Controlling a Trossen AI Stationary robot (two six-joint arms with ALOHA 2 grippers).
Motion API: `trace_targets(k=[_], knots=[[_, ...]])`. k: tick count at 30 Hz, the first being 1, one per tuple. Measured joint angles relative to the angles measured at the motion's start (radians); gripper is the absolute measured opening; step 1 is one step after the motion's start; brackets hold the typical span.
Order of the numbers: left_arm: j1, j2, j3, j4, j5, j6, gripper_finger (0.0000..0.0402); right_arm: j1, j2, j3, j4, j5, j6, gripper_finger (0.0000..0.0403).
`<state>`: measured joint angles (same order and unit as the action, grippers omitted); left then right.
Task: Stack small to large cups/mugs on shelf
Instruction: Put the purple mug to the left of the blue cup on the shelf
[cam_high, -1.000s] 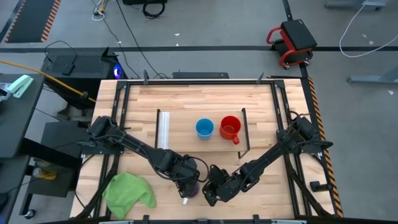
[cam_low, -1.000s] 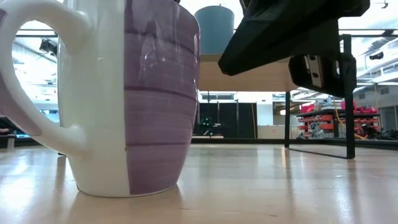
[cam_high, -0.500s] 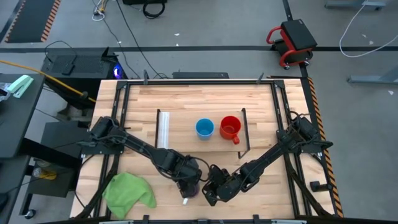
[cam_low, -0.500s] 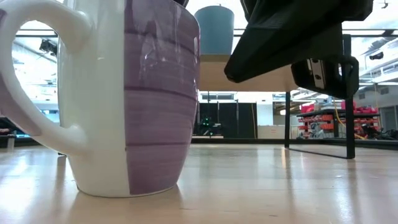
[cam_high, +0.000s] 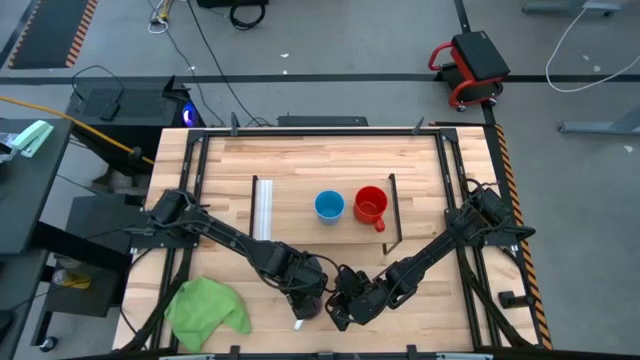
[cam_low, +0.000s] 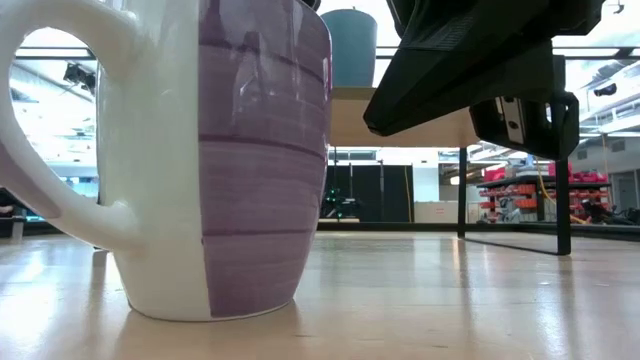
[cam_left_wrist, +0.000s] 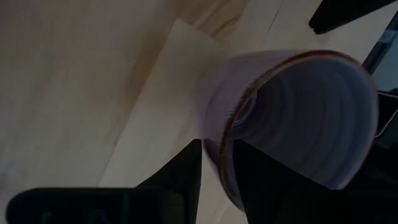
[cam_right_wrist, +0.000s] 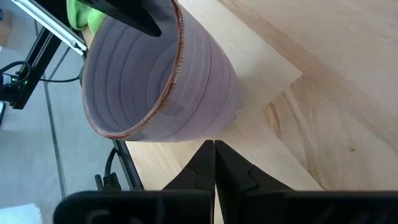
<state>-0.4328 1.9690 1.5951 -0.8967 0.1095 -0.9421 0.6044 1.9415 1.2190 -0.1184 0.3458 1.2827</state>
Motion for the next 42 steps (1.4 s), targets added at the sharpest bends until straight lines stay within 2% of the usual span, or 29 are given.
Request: trace_targets(k=[4, 10, 20, 25, 31, 38, 42], knots=[[0.0, 0.0, 0.0, 0.001, 0.0, -0.04, 0.0078, 0.0, 0.0, 0.0, 0.0, 0.0, 0.004, 0.001], [0.0, 0.0, 0.0, 0.005, 0.001, -0.077, 0.0022, 0.0, 0.0, 0.0, 0.001, 0.0, 0.008, 0.0007], [0.002, 0.001, 0.045, -0.032, 0.0, -0.085, 0.0019, 0.013, -0.009, 0.011, -0.017, -0.02, 0.006, 0.0006], [0.011, 0.0, 0.146, -0.171, -0.002, -0.041, 0.0019, 0.037, -0.085, 0.029, -0.142, -0.008, 0.0, 0.0005], [0.032, -0.002, 0.316, -0.42, -0.043, 0.016, 0.0019, 0.066, -0.232, 0.037, -0.372, 0.09, 0.007, 0.0005], [0.101, -0.003, 0.517, -0.668, -0.137, 0.046, 0.0019, 0.08, -0.35, 0.037, -0.498, 0.151, 0.003, 0.0005], [0.155, -0.016, 0.579, -0.666, -0.151, 0.072, 0.0019, 0.082, -0.386, 0.037, -0.567, 0.152, 0.004, 0.0005]])
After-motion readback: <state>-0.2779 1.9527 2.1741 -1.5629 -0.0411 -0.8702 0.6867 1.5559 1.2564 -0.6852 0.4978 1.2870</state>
